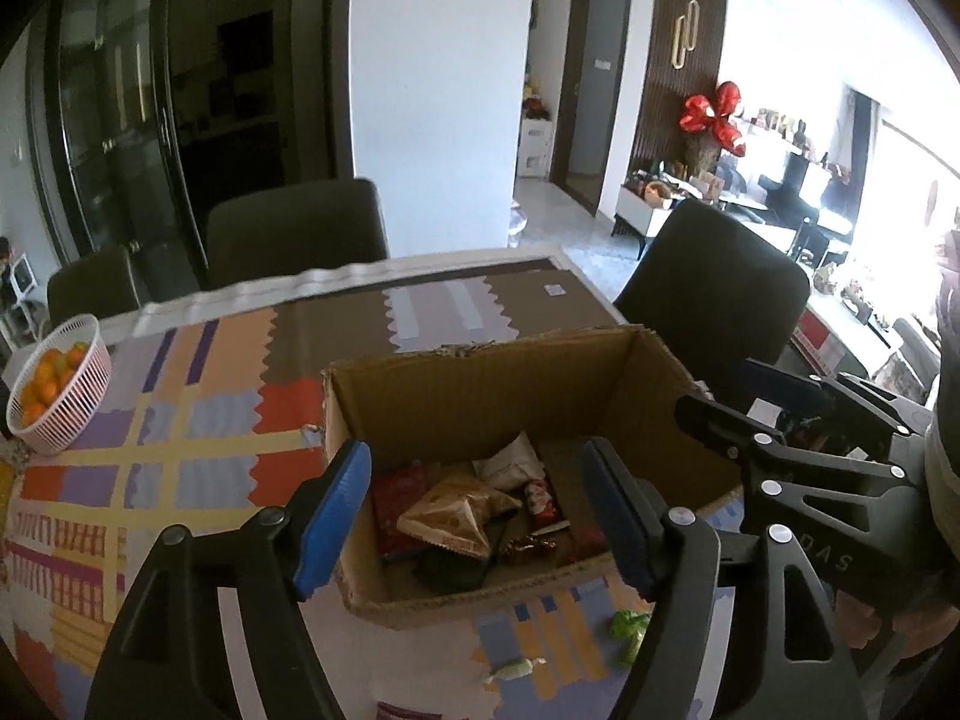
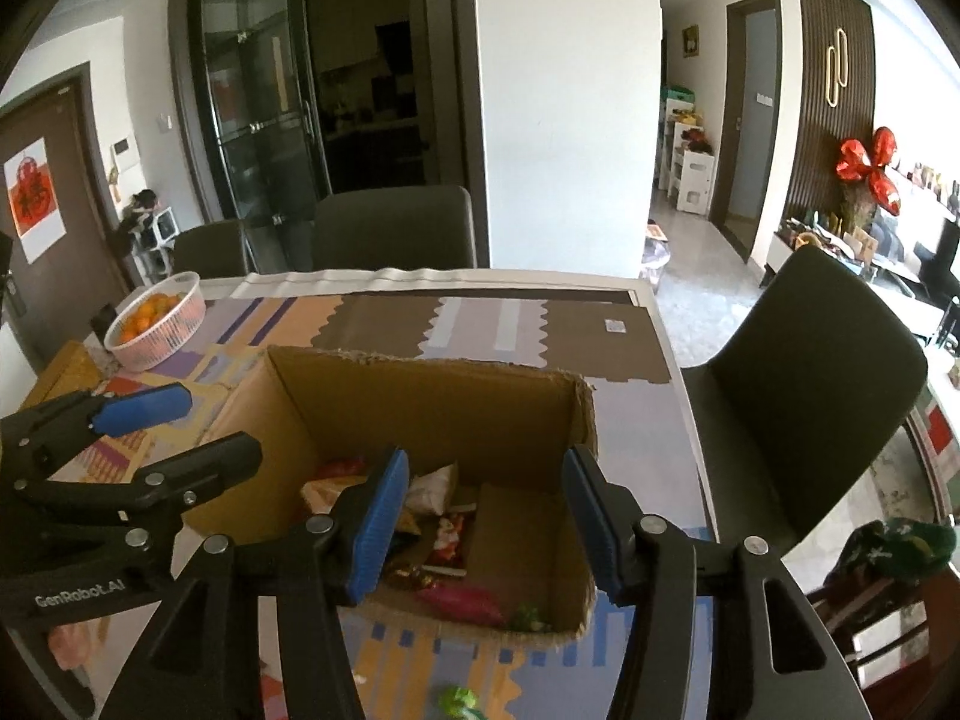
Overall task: Organize snacks
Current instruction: 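Withdraw both open tools from the box toward the remaining snacks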
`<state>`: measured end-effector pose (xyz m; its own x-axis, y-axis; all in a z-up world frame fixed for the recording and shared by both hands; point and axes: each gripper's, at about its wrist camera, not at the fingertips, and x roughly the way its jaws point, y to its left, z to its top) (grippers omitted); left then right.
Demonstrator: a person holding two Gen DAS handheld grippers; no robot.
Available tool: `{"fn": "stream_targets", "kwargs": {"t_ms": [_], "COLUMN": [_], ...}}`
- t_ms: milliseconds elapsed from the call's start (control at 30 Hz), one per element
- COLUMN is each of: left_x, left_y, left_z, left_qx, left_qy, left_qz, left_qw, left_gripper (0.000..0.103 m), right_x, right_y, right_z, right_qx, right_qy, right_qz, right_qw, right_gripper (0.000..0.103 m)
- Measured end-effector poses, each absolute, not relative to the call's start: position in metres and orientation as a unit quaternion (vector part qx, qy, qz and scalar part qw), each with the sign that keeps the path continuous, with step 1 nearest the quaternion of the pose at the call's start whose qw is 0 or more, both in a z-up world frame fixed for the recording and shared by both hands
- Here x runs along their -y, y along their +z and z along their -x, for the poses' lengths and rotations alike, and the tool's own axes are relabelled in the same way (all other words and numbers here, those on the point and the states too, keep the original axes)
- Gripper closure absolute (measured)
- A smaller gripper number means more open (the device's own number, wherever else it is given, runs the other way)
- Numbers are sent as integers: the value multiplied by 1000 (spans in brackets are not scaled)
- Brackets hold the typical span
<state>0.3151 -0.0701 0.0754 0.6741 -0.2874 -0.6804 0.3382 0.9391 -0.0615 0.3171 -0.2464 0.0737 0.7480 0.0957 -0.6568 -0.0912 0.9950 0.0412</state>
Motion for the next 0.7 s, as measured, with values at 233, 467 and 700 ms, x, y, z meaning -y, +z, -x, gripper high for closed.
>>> {"fn": "stream_targets", "kwargs": {"t_ms": [233, 467, 700], "left_x": [63, 60, 58], "left_y": [88, 91, 85], "left_z": [-284, -255, -230], "left_qx": [-336, -315, -306], "left_qy": [-165, -163, -155], "left_qz": [-33, -46, -61], "left_qw": [927, 934, 937], "left_gripper": [28, 26, 25], "right_x": [243, 242, 241], "right_y": [88, 92, 84], "right_z": [-283, -255, -232], "right_qx": [-320, -304, -305], "right_qy": [58, 62, 66], "right_qz": [2, 1, 5], "right_qw": [946, 951, 950], "right_gripper": [48, 48, 48]}}
